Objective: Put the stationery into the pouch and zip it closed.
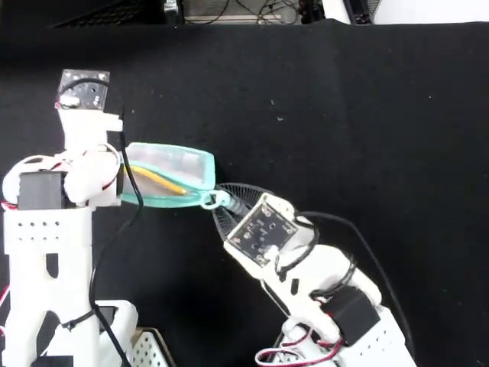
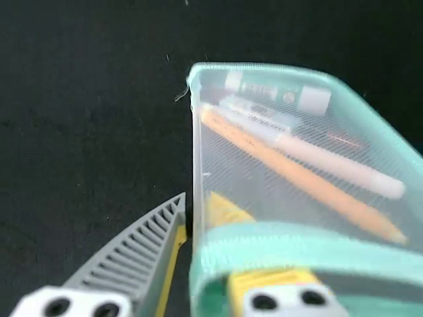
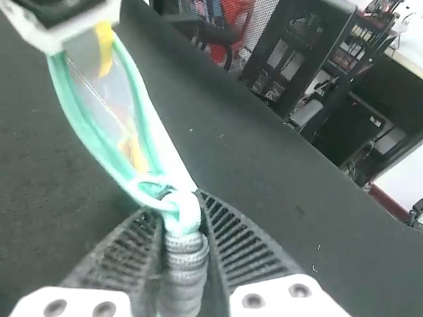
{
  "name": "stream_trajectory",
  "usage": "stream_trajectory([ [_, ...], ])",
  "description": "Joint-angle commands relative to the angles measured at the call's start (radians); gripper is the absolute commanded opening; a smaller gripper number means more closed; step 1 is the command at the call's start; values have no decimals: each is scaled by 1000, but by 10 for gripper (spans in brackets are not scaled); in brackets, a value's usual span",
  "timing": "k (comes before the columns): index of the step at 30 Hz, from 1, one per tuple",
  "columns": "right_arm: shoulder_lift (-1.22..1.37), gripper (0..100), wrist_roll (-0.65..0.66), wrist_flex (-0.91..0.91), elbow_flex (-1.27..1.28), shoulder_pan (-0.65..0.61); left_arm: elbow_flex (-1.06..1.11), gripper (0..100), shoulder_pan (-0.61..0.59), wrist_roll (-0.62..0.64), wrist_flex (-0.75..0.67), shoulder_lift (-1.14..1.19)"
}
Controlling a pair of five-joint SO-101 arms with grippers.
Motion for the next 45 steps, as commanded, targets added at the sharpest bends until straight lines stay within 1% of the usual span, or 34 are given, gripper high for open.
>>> stream_trajectory([
  [1, 64, 12, 3, -49, -90, 15, -150, 182, -10, -9, 74, -6],
  [4, 133, 12, -2, -37, -163, 15, -271, 218, -8, -8, 153, -8],
  [9, 223, 12, -2, 43, -328, 15, -473, 216, -16, -5, 239, -15],
  [13, 294, 12, -2, 106, -501, 15, -555, 216, -101, -5, 247, -15],
  [15, 352, 12, -2, 135, -588, 15, -553, 216, -148, -8, 249, -31],
  [18, 470, 12, -2, 173, -707, 15, -452, 216, -160, -15, 249, -103],
  [22, 595, 12, 3, 255, -843, 9, -246, 216, -159, -101, 244, -218],
  [25, 636, 12, 6, 315, -920, -9, -93, 216, -107, -100, 187, -269],
  [27, 642, 12, 6, 354, -949, -51, -15, 216, -71, -83, 149, -295],
  [29, 645, 12, 6, 390, -964, -117, 59, 216, -10, -52, 110, -322],
  [31, 647, 12, 6, 413, -964, -169, 125, 216, 67, -35, 51, -342],
  [33, 647, 12, 6, 420, -964, -198, 185, 216, 122, -15, -54, -354],
  [36, 642, 12, 6, 422, -969, -204, 243, 216, 140, 28, -226, -361],
  [38, 641, 12, 8, 422, -969, -203, 257, 216, 140, 51, -276, -362],
  [41, 641, 12, 17, 422, -969, -201, 254, 216, 139, 54, -244, -370],
  [45, 647, 12, 84, 400, -961, -140, 217, 216, 73, 54, -132, -471],
])
